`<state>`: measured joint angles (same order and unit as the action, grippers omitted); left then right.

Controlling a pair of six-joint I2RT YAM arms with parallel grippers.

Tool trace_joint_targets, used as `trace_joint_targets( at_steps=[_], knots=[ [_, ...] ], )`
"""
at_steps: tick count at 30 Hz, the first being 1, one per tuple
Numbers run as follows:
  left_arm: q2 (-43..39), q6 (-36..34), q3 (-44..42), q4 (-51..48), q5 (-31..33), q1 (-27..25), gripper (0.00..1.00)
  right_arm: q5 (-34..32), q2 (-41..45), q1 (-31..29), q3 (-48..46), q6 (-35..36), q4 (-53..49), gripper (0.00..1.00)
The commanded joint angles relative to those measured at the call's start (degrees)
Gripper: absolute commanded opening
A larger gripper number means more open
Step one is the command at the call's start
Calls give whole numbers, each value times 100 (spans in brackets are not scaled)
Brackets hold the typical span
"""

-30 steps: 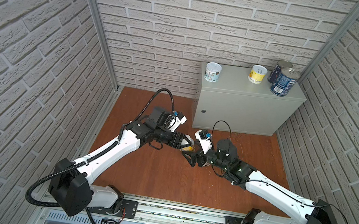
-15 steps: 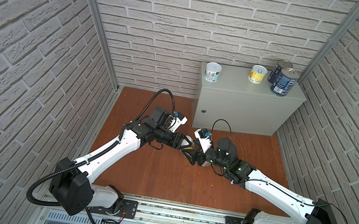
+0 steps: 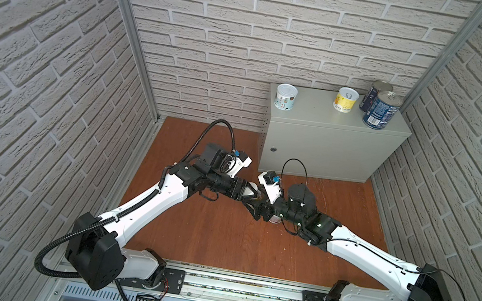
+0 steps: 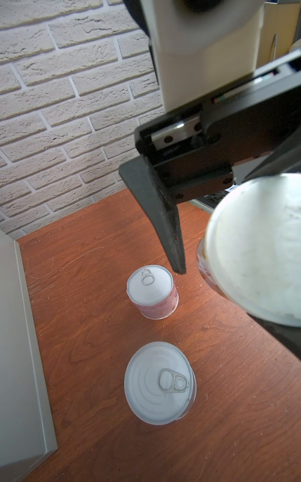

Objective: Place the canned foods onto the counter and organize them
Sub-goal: 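Close the right gripper on the orange-labelled can while the left gripper holds it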

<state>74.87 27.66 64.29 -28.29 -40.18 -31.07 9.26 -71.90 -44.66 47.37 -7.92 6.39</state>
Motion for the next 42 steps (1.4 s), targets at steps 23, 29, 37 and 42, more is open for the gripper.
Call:
trace_joint_targets(
  at_steps=[23, 29, 37, 42],
  knots=[
    [-283, -15, 18, 603, -441, 132, 48, -148, -262, -95, 206, 67, 296, 74],
    [-228, 1, -22, 605, -411, 145, 48, -246, -146, -97, 93, -84, 484, 68],
    [-175, 55, -66, 667, -431, 153, 50, -388, -88, -95, 10, -163, 618, 66],
    [-183, 89, -100, 660, -384, 154, 55, -398, -84, -95, 18, -201, 668, 62]
  ],
)
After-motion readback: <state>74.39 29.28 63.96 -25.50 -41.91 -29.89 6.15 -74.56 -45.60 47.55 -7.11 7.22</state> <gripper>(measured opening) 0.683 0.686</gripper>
